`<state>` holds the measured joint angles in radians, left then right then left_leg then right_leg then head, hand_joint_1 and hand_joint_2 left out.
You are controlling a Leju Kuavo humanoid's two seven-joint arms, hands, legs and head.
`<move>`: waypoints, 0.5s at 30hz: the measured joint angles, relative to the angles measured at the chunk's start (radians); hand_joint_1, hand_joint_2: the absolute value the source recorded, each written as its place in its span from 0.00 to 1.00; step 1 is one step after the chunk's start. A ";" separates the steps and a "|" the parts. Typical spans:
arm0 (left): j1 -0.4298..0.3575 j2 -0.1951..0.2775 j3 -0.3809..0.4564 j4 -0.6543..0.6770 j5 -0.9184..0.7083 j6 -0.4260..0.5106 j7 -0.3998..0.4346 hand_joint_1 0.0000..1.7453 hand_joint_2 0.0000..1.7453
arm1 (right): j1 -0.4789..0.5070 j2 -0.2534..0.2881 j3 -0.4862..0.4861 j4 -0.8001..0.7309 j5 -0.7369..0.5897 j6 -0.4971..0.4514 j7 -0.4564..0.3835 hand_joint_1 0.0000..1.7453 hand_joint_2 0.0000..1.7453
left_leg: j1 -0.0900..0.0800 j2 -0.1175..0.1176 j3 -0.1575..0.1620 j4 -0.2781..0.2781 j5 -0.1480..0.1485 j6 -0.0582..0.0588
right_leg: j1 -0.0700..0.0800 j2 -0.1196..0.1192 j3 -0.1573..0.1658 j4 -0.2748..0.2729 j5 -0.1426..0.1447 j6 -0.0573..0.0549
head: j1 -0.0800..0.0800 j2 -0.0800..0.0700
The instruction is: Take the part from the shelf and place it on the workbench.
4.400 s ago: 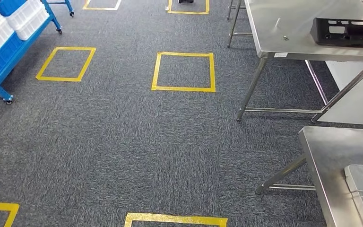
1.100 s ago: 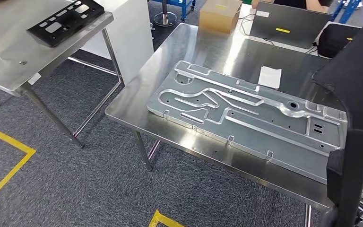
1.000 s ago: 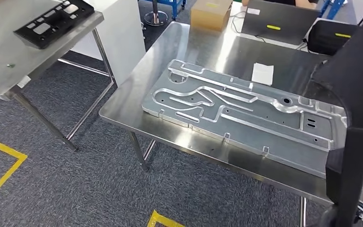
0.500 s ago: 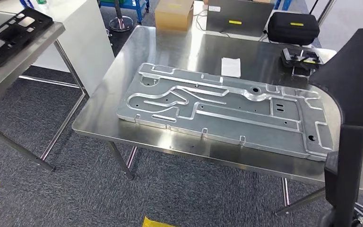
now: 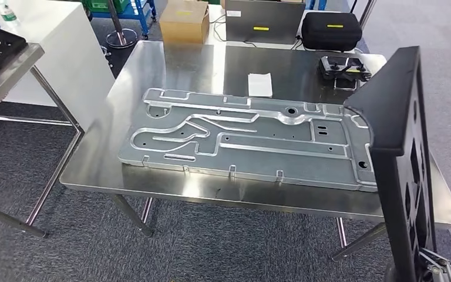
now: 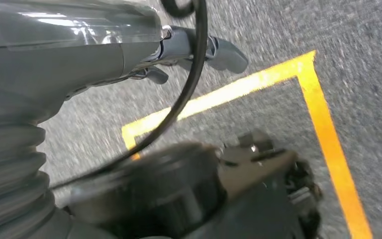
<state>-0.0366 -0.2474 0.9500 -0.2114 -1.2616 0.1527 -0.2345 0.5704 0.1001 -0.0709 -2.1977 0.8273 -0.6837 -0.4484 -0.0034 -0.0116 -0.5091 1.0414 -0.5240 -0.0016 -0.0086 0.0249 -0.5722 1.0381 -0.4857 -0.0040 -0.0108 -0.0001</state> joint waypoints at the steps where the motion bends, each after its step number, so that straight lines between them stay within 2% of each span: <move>1: 0.001 -0.004 0.009 0.000 0.007 -0.003 0.004 0.00 1.00 | 0.003 -0.001 0.003 0.000 0.001 0.000 0.000 1.00 1.00 | -0.001 -0.001 0.000 -0.011 -0.008 0.009 | 0.002 0.002 -0.005 0.005 0.001 0.007 | -0.001 0.000; 3: 0.002 -0.011 0.027 0.000 0.017 -0.008 0.012 0.00 1.00 | 0.009 -0.004 0.006 0.001 0.002 0.000 0.001 1.00 1.00 | 0.003 0.001 0.010 -0.024 -0.013 0.028 | 0.003 0.002 -0.009 0.017 0.004 0.017 | 0.000 0.000; 5: 0.004 -0.015 0.044 0.000 0.024 -0.011 0.019 0.00 1.00 | 0.013 -0.007 0.010 0.001 0.002 0.000 0.002 1.00 1.00 | 0.007 0.004 0.030 -0.029 -0.016 0.039 | 0.001 -0.007 -0.031 0.069 -0.009 0.024 | 0.007 0.000; 6: 0.005 -0.015 0.050 0.000 0.025 -0.012 0.021 0.00 1.00 | 0.015 -0.008 0.012 0.001 0.001 0.000 0.004 1.00 1.00 | 0.007 0.006 0.038 -0.032 -0.020 0.042 | 0.000 -0.012 -0.060 0.120 -0.025 0.029 | 0.009 0.000; 8: 0.007 -0.015 0.057 0.000 0.022 -0.011 0.024 0.00 1.00 | 0.018 -0.010 0.015 0.002 -0.001 0.000 0.008 1.00 1.00 | 0.007 0.009 0.054 -0.034 -0.032 0.044 | -0.004 -0.018 -0.145 0.235 -0.062 0.036 | 0.012 0.000; 9: 0.008 -0.015 0.059 0.000 0.020 -0.011 0.025 0.00 1.00 | 0.021 -0.011 0.017 0.002 -0.001 0.000 0.010 1.00 1.00 | 0.007 0.009 0.065 -0.036 -0.040 0.043 | -0.005 -0.020 -0.180 0.269 -0.072 0.038 | 0.012 0.000; 10: 0.009 -0.015 0.061 0.000 0.018 -0.011 0.025 0.00 1.00 | 0.023 -0.012 0.017 0.002 -0.001 0.000 0.012 1.00 1.00 | 0.007 0.009 0.077 -0.037 -0.049 0.042 | -0.005 -0.021 -0.200 0.271 -0.074 0.039 | 0.012 0.000; 11: 0.010 -0.015 0.063 0.000 0.016 -0.011 0.025 0.00 1.00 | 0.024 -0.013 0.017 0.002 -0.001 0.000 0.012 1.00 1.00 | 0.007 0.009 0.093 -0.039 -0.059 0.041 | -0.005 -0.022 -0.204 0.242 -0.066 0.038 | 0.012 0.000; 12: 0.012 -0.015 0.065 0.000 0.014 -0.011 0.025 0.00 1.00 | 0.025 -0.013 0.017 0.002 -0.001 0.000 0.012 1.00 1.00 | 0.007 0.009 0.111 -0.041 -0.072 0.039 | -0.003 -0.023 -0.196 0.189 -0.039 0.033 | 0.013 0.000; 14: 0.015 -0.017 0.066 0.001 0.008 -0.011 0.027 0.00 1.00 | 0.028 -0.014 0.018 0.003 -0.001 0.000 0.013 1.00 1.00 | 0.006 0.010 0.143 -0.047 -0.099 0.032 | 0.005 -0.028 -0.176 0.079 0.065 0.019 | 0.013 0.000; 15: 0.015 -0.018 0.066 0.001 0.006 -0.011 0.029 0.00 1.00 | 0.030 -0.014 0.018 0.003 -0.001 0.000 0.014 1.00 1.00 | 0.005 0.010 0.157 -0.055 -0.111 0.025 | 0.010 -0.030 -0.167 0.047 0.103 0.010 | 0.013 0.000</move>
<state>-0.0214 -0.2652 1.0159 -0.2107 -1.2552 0.1418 -0.2053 0.6001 0.0862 -0.0526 -2.1943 0.8260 -0.6838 -0.4340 0.0021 -0.0014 -0.3525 0.9866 -0.6346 0.0239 0.0015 -0.0051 -0.7397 1.0855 -0.3830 0.0062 0.0026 -0.0002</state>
